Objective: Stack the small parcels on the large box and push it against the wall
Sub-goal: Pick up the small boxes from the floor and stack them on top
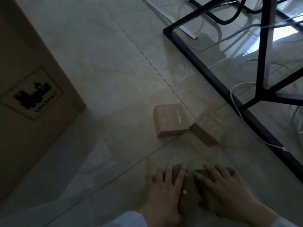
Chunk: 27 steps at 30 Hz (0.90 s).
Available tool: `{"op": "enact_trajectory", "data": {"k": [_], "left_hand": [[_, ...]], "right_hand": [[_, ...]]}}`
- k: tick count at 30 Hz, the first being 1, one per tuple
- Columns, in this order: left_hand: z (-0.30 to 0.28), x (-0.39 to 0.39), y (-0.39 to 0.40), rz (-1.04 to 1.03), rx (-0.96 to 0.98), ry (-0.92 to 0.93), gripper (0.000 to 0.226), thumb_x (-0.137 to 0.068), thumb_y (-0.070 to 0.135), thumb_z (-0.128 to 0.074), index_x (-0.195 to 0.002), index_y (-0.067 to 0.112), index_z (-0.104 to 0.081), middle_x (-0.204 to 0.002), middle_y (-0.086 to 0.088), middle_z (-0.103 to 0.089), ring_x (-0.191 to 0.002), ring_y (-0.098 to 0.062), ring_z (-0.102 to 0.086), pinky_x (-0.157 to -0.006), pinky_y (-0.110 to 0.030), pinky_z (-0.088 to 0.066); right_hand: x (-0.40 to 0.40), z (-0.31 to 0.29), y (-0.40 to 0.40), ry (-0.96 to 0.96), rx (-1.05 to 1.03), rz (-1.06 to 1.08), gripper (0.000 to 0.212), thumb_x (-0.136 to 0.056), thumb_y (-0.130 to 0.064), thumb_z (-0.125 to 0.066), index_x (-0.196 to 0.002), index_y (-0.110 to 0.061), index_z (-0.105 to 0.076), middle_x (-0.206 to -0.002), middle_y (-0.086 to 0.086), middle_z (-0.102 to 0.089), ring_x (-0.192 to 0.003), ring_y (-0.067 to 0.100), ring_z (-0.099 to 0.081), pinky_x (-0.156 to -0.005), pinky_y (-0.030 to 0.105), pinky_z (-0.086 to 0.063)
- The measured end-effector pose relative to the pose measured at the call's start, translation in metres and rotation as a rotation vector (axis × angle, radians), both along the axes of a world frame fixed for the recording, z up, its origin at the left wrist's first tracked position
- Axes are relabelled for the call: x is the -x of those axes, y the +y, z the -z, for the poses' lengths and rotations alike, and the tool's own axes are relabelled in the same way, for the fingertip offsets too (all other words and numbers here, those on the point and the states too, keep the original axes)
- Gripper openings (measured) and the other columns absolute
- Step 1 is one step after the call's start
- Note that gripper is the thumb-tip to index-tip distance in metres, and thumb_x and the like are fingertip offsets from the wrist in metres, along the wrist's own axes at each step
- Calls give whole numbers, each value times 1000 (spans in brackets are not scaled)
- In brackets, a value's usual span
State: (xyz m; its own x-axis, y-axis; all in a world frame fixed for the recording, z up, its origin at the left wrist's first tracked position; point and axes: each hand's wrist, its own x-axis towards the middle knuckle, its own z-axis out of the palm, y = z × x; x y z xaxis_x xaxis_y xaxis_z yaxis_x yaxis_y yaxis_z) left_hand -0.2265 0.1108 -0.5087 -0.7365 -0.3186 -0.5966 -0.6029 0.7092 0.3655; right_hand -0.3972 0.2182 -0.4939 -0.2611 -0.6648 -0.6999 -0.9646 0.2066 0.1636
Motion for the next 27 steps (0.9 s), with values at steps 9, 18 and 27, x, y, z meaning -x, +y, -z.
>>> {"op": "enact_trajectory", "data": {"k": [9, 18, 27], "left_hand": [[6, -13, -53, -45, 226, 73, 107, -75, 44, -62, -143, 28, 20, -154, -11, 2, -138, -39, -3, -106, -64, -14], [4, -30, -74, -57, 290, 104, 105, -71, 43, -63, -143, 33, 12, -147, -12, -11, -126, -38, -19, -96, -55, -31], [-72, -46, -113, -110, 468, 239, 109, -66, 46, -64, -143, 33, 12, -145, -12, -16, -123, -36, -24, -92, -48, -34]], "right_hand": [[-34, -8, -77, -24, 179, -122, 100, -49, -73, -52, -137, -30, -28, -128, 16, -53, -102, 40, -57, -60, 53, -48], [-46, -3, -101, -79, 253, -170, 108, -67, -53, -66, -143, -33, 8, -152, 9, -7, -133, 35, -14, -95, 56, -33], [-52, -81, -142, 17, 412, -279, 106, -66, -57, -58, -140, -36, 13, -147, 7, -11, -131, 31, -18, -92, 51, -37]]}}
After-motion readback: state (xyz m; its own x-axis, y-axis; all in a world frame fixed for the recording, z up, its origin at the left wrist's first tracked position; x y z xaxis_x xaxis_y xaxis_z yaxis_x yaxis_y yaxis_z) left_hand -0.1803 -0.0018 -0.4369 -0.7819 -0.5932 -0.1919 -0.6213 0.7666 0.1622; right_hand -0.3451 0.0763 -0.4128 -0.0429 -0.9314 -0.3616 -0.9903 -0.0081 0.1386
